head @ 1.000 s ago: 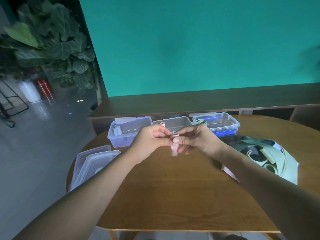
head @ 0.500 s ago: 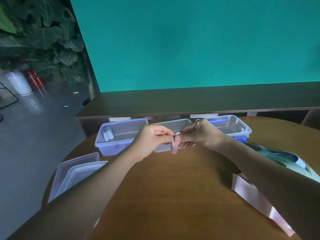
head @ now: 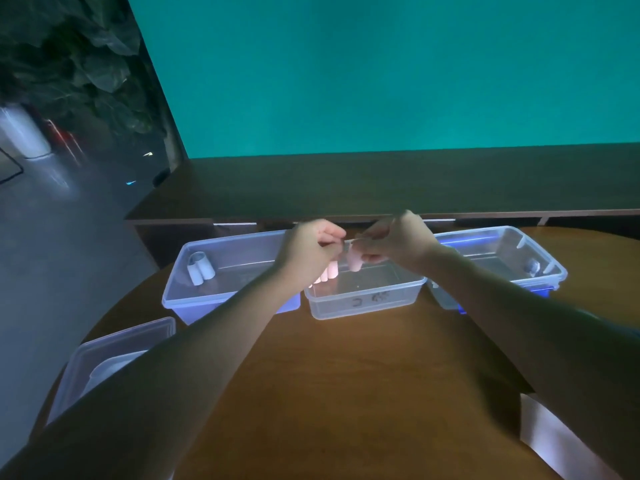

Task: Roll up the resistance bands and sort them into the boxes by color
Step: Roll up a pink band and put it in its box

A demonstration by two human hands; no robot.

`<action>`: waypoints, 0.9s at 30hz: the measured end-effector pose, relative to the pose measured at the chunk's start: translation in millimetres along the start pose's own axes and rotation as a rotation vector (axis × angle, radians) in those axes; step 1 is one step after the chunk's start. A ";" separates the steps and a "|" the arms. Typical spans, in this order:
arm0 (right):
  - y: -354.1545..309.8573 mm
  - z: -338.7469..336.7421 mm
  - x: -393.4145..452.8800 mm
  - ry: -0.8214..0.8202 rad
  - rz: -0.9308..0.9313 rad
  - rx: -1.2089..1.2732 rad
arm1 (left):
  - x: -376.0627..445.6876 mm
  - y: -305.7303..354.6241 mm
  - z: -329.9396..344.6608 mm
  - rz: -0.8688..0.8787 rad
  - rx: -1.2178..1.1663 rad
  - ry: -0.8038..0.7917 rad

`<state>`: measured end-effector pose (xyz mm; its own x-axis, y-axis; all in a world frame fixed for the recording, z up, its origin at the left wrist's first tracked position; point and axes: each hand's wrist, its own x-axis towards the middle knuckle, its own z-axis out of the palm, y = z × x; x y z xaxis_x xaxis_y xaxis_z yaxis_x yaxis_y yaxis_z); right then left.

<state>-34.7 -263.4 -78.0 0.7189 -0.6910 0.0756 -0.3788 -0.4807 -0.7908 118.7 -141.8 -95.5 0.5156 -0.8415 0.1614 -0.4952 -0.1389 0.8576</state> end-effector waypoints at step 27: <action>19.8 41.9 34.9 0.053 0.043 -0.160 | -38.8 -36.1 0.6 0.438 0.342 -0.002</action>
<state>7.2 -274.4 -116.5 0.6697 -0.7384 0.0787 -0.5000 -0.5267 -0.6874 116.1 -104.5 -133.1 0.2090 -0.8598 0.4660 -0.8619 0.0632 0.5032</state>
